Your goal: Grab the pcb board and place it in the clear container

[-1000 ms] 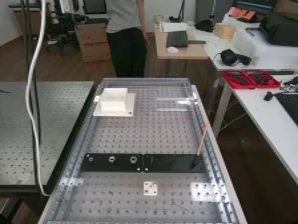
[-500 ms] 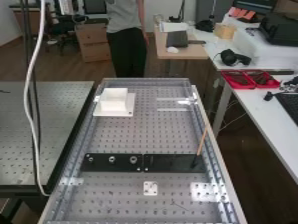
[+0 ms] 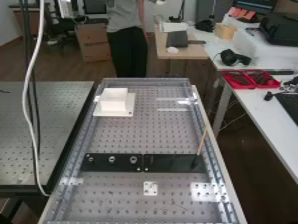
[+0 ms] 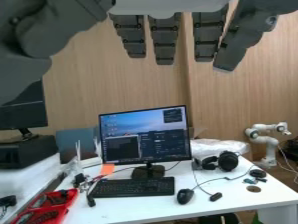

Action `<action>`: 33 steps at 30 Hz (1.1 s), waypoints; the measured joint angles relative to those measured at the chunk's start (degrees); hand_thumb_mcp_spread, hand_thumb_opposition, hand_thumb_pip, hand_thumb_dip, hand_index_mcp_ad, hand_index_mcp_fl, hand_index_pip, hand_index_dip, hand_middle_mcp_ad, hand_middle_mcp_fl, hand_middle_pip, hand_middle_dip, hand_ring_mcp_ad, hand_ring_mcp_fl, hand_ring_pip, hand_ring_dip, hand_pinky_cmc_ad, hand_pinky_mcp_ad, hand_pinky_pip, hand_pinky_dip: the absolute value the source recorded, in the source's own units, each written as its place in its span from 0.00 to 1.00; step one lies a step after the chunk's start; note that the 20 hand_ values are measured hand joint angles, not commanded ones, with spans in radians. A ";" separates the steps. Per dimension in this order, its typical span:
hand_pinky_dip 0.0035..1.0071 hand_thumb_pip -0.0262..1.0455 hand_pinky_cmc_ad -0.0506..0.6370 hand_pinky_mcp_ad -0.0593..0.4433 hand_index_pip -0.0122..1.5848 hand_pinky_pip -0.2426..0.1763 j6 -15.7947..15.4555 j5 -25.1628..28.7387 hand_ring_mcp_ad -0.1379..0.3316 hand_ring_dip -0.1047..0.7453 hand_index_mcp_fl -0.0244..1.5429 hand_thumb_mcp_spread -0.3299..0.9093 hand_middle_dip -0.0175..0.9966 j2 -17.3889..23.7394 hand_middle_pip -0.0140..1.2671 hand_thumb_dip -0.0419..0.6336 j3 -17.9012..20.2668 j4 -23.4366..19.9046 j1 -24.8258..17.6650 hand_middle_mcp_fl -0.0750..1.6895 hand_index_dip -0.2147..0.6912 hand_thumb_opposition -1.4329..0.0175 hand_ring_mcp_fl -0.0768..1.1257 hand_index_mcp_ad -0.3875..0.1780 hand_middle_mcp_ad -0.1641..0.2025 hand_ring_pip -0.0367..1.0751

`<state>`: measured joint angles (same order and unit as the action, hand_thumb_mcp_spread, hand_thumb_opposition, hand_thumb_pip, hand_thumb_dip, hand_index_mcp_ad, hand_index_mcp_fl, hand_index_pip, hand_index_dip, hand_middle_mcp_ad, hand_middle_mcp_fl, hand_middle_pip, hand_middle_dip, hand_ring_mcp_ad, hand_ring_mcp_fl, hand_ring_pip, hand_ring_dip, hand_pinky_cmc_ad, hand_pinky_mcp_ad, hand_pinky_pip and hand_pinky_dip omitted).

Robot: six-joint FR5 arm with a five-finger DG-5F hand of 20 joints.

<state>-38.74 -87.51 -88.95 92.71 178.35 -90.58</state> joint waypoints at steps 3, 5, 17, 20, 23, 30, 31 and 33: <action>0.39 0.13 0.48 0.52 0.07 0.36 0.32 0.49 0.83 0.08 0.04 0.37 0.04 0.16 0.13 0.07 0.88 -0.89 -0.23 0.05 0.21 0.57 0.09 0.70 0.74 0.11; 0.40 0.13 0.48 0.52 0.07 0.36 0.70 0.80 0.82 0.08 0.04 0.37 0.04 0.25 0.13 0.07 1.33 -1.35 -0.37 0.05 0.21 0.57 0.10 0.70 0.73 0.11; 0.40 0.13 0.49 0.54 0.07 0.36 -0.11 7.75 0.82 0.08 0.04 0.38 0.04 2.18 0.13 0.07 5.21 -4.22 -3.21 0.05 0.20 0.56 0.10 0.72 0.77 0.12; 0.40 0.13 0.49 0.53 0.07 0.36 -0.65 11.29 0.82 0.08 0.04 0.39 0.04 2.75 0.13 0.07 6.35 -5.24 -4.53 0.05 0.20 0.56 0.10 0.71 0.76 0.12; 0.40 0.13 0.49 0.55 0.07 0.36 -0.47 15.70 0.82 0.08 0.04 0.39 0.04 2.79 0.13 0.07 7.58 -6.26 -5.96 0.05 0.20 0.56 0.10 0.72 0.77 0.12; 0.40 0.13 0.49 0.55 0.07 0.35 3.10 25.32 0.83 0.08 0.04 0.41 0.04 0.08 0.13 0.07 9.69 -8.15 -8.48 0.06 0.20 0.56 0.10 0.72 0.77 0.12; 0.40 0.13 0.49 0.55 0.07 0.35 4.22 26.99 0.82 0.08 0.04 0.40 0.04 -0.63 0.13 0.07 10.01 -8.58 -8.87 0.06 0.20 0.56 0.10 0.73 0.77 0.12; 0.40 0.13 0.49 0.55 0.07 0.35 5.82 29.44 0.82 0.08 0.04 0.40 0.04 -1.72 0.13 0.07 10.46 -9.30 -9.50 0.06 0.20 0.56 0.10 0.73 0.77 0.12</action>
<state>-32.92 -58.07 -90.67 103.17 169.05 -100.08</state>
